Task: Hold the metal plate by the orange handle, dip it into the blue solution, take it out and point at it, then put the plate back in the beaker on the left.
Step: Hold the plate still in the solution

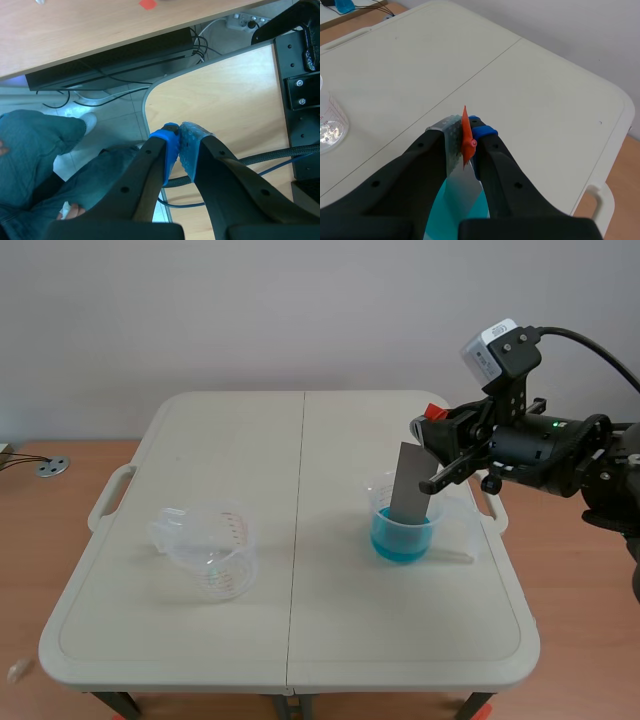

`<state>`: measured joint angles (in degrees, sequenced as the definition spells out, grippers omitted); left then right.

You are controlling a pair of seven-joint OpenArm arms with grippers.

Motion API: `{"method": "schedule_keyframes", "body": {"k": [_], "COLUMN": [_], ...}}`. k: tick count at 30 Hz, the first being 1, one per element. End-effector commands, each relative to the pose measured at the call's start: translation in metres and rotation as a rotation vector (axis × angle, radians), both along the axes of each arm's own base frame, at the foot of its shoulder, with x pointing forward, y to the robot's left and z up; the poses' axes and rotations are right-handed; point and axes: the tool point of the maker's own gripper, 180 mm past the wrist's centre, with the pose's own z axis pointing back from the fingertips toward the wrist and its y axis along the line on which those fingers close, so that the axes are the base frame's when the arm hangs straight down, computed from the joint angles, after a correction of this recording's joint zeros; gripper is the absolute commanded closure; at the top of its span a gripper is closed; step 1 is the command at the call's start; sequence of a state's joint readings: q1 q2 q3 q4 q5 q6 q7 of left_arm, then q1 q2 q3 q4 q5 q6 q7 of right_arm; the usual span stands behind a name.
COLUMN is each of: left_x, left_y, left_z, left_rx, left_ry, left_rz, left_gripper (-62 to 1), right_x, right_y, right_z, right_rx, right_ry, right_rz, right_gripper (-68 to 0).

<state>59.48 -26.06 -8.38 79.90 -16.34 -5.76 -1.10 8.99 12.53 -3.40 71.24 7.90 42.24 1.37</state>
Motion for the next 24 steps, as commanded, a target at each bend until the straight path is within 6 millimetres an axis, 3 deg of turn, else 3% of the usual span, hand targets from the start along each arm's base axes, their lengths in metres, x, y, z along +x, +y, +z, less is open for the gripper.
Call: {"method": "schedule_keyframes", "body": {"k": [1,7,24], "left_x": [0.001,0.001,0.0], "left_y": [0.0,0.0,0.0], "left_z": [0.002,0.002,0.002], "left_rx": [-0.002,-0.002,-0.002], "left_ry": [-0.005,-0.005,-0.004], "left_rz": [-0.005,-0.005,-0.005], "left_gripper": [-1.9,-1.8,-1.9], "right_x": [0.002,0.006,0.004], "right_y": [0.001,0.0,0.012], "right_z": [0.005,0.012,0.082], "right_rx": [0.001,-0.005,-0.049], "right_ry": [-0.017,-0.035,-0.153], "right_rz": [0.011,0.009,0.031], "right_gripper": [-1.3,-1.3,-1.3]}}
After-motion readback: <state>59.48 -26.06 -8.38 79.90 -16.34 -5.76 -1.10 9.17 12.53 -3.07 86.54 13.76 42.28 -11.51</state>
